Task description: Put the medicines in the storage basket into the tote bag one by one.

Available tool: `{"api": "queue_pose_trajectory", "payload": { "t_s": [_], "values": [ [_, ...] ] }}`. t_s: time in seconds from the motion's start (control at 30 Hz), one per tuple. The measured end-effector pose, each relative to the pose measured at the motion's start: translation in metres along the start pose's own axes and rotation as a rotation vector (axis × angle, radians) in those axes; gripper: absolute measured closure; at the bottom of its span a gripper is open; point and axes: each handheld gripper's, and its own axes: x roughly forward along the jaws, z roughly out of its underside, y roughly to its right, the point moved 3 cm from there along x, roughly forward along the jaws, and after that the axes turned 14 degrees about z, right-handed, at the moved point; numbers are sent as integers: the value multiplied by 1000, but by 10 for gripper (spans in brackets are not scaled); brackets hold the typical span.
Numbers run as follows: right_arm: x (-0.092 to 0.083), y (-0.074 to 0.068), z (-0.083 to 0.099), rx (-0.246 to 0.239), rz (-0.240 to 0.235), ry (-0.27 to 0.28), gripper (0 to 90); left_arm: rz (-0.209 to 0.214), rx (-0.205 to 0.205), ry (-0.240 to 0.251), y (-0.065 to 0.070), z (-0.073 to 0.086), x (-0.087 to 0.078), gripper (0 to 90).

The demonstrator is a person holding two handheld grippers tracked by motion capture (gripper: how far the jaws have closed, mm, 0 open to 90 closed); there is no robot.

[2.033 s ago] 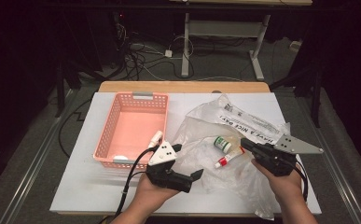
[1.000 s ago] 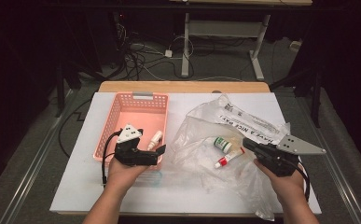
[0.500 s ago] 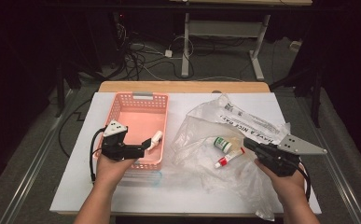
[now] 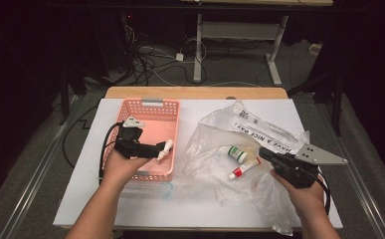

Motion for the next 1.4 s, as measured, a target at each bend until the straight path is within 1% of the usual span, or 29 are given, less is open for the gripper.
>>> {"api": "queue_pose_trajectory", "payload": {
  "t_s": [0.07,0.13,0.23,0.27,0.33,0.4,0.47,0.57,0.67,0.77,0.83,0.87,0.9,0.93,0.97,1.0,1.17,1.23,1.3,1.4],
  "values": [
    [0,0,0,2,-3,2,900,15,-13,-24,-4,-4,6,18],
    [0,0,0,3,-1,-1,900,14,-18,-47,-8,-7,13,23],
    [0,1,0,9,-1,-1,900,44,-49,-73,-13,-11,23,38],
    [0,1,0,8,-1,-1,900,39,-49,-90,-15,-12,26,49],
    [0,1,0,8,-1,-1,900,41,-63,-118,-19,-13,32,65],
    [0,1,1,3,-3,-1,900,57,-81,-153,-23,-14,38,90],
    [0,1,1,5,-3,-2,900,50,-89,-176,-27,-14,42,119],
    [0,1,0,5,-2,0,900,58,-107,-213,-31,-13,48,155],
    [0,1,0,5,-3,-1,900,70,-115,-260,-34,-10,55,195],
    [0,0,0,3,0,-2,900,79,-123,-293,-36,-9,60,245],
    [0,0,0,4,-1,-2,900,97,-127,-319,-36,-9,63,278],
    [0,0,0,3,-2,-2,900,115,-137,-321,-37,-10,64,295],
    [0,0,0,2,-1,-2,900,120,-143,-323,-37,-11,65,308],
    [0,0,0,2,-2,-2,900,108,-136,-334,-37,-11,66,317],
    [0,0,0,1,-1,-1,900,105,-133,-344,-37,-12,67,332],
    [0,0,0,2,-1,-2,900,110,-138,-351,-37,-12,69,343],
    [0,0,0,4,0,-3,900,95,-143,-400,-37,-12,75,387],
    [0,0,0,1,-1,-1,900,81,-137,-427,-38,-11,78,407],
    [0,0,0,0,-1,0,900,80,-136,-446,-37,-10,82,418],
    [0,0,0,-2,-1,0,900,74,-119,-479,-35,-9,87,466]
  ]
}}
